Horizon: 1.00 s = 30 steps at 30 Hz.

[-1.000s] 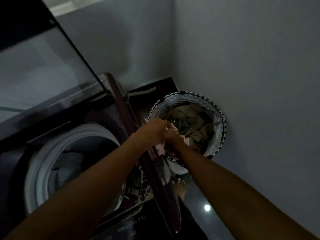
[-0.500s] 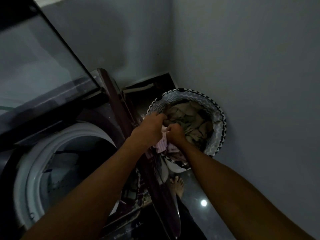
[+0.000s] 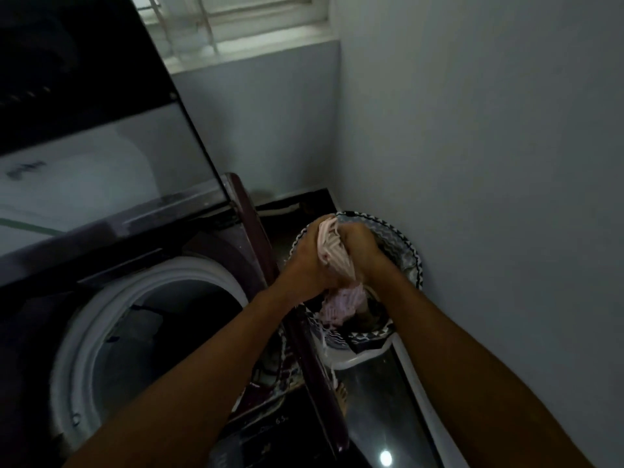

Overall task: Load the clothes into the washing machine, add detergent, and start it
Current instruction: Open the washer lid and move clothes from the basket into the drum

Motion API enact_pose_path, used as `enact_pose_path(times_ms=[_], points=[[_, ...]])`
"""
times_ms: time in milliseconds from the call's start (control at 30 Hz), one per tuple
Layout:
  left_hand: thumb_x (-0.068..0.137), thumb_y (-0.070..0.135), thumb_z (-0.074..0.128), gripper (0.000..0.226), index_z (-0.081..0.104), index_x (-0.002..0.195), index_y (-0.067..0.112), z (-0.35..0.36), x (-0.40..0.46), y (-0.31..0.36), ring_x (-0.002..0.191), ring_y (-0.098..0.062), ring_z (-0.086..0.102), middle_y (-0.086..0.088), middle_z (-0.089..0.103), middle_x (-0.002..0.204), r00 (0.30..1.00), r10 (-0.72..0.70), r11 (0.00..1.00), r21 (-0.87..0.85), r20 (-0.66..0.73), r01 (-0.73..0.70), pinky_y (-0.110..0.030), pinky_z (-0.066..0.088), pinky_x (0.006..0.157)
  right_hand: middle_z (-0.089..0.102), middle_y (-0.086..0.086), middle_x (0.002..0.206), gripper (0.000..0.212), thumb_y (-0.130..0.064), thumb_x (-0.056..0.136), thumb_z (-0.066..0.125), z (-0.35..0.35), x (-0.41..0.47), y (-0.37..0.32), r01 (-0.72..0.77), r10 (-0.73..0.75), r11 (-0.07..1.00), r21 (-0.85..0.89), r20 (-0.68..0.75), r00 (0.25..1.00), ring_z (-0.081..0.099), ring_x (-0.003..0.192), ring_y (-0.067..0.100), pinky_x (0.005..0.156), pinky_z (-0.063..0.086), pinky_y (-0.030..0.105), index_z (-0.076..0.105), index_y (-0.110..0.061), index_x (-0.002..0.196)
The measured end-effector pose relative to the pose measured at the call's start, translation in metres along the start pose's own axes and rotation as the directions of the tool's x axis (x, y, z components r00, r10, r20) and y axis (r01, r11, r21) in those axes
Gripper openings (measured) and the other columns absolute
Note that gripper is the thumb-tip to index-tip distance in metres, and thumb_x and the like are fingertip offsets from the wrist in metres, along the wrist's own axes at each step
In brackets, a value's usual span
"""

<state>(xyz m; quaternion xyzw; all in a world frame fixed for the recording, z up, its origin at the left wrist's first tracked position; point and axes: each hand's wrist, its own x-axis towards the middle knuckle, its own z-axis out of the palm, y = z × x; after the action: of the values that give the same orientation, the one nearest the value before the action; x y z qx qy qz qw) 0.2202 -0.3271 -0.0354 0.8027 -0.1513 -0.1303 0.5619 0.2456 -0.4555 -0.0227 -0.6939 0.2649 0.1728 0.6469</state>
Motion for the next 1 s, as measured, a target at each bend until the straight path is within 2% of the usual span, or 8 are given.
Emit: enact_pose_path(times_ms=[200,267,400,533,667,800,933,1000], points=[[0.05,0.038,0.096,0.103,0.038,0.135,0.04,-0.032,-0.008,0.065,0.106,0.005,0.058,0.018,0.06,0.12,0.998,-0.033,0.998,0.049,-0.056,0.036,-0.012,0.049,0.085,0.065,0.016,0.076,0.031,0.004,0.077,0.038,-0.001,-0.045,-0.06,-0.036,-0.011,0.953,0.301,0.151,0.988,0.062,0.075,0.032,0.072,0.054,0.036,0.068,0.0,0.07],[0.054,0.033,0.094,0.095,0.042,0.134,0.031,-0.045,-0.005,0.084,0.103,-0.001,0.058,0.015,0.06,0.116,0.998,0.007,0.992,0.128,-0.056,0.001,-0.013,0.045,0.081,0.069,0.024,0.089,0.035,0.003,0.077,0.037,-0.001,-0.057,-0.073,-0.002,-0.059,0.935,0.355,0.162,0.985,0.068,0.086,0.039,0.081,0.058,0.043,0.071,0.009,0.082],[0.06,0.026,0.085,0.067,0.052,0.117,0.024,-0.084,-0.011,0.103,0.092,-0.018,0.065,0.003,0.067,0.104,0.989,0.091,0.93,0.365,-0.113,-0.044,-0.023,0.046,0.069,0.054,0.033,0.129,0.048,-0.011,0.083,0.041,0.008,-0.062,-0.076,0.091,-0.181,0.929,0.359,0.225,0.957,0.051,0.121,0.047,0.109,0.036,0.056,0.057,0.012,0.121],[0.062,0.022,0.081,0.047,0.055,0.101,0.022,-0.12,-0.031,0.099,0.086,-0.024,0.064,0.0,0.066,0.092,0.978,0.178,0.857,0.506,-0.105,-0.101,-0.025,0.041,0.063,0.063,0.02,0.116,0.057,-0.009,0.065,0.051,0.022,-0.069,-0.062,0.178,-0.212,0.975,0.132,0.326,0.921,0.058,0.105,0.036,0.087,0.047,0.046,0.06,0.0,0.12],[0.064,0.029,0.074,0.04,0.056,0.099,0.025,-0.143,-0.05,0.088,0.086,-0.027,0.062,-0.003,0.063,0.093,0.976,0.188,0.819,0.566,-0.108,-0.095,-0.038,0.052,0.068,0.06,0.013,0.109,0.063,0.001,0.072,0.061,0.042,-0.07,-0.036,0.122,-0.014,0.971,-0.205,0.462,0.887,0.056,0.09,0.026,0.077,0.043,0.042,0.049,-0.013,0.132],[0.07,0.03,0.075,0.031,0.056,0.093,0.026,-0.165,-0.064,0.089,0.08,-0.023,0.059,-0.001,0.059,0.088,0.959,0.231,0.78,0.621,-0.165,-0.081,-0.037,0.05,0.066,0.047,0.005,0.135,0.092,-0.014,0.071,0.084,0.065,-0.083,-0.011,0.291,0.13,0.591,-0.752,0.445,0.886,0.048,0.122,0.029,0.097,0.046,0.042,0.029,-0.018,0.145],[0.077,0.024,0.073,0.027,0.06,0.1,0.024,-0.183,-0.079,0.087,0.081,-0.023,0.06,-0.002,0.059,0.094,0.96,0.218,0.68,0.733,-0.173,-0.022,-0.031,0.046,0.065,0.068,0.016,0.109,0.046,-0.024,0.072,0.083,0.086,-0.081,0.001,0.242,0.038,0.591,-0.769,0.327,0.944,0.062,0.081,0.022,0.072,0.056,0.045,0.062,-0.008,0.109],[0.078,0.024,0.071,0.031,0.06,0.106,0.03,-0.189,-0.087,0.071,0.092,-0.025,0.063,-0.002,0.063,0.106,0.977,0.132,0.63,0.775,-0.164,0.045,-0.029,0.048,0.071,0.068,0.017,0.106,0.037,-0.028,0.077,0.077,0.092,-0.079,-0.009,0.262,-0.065,0.445,-0.856,0.261,0.963,0.067,0.09,0.029,0.075,0.054,0.038,0.066,-0.007,0.104]])
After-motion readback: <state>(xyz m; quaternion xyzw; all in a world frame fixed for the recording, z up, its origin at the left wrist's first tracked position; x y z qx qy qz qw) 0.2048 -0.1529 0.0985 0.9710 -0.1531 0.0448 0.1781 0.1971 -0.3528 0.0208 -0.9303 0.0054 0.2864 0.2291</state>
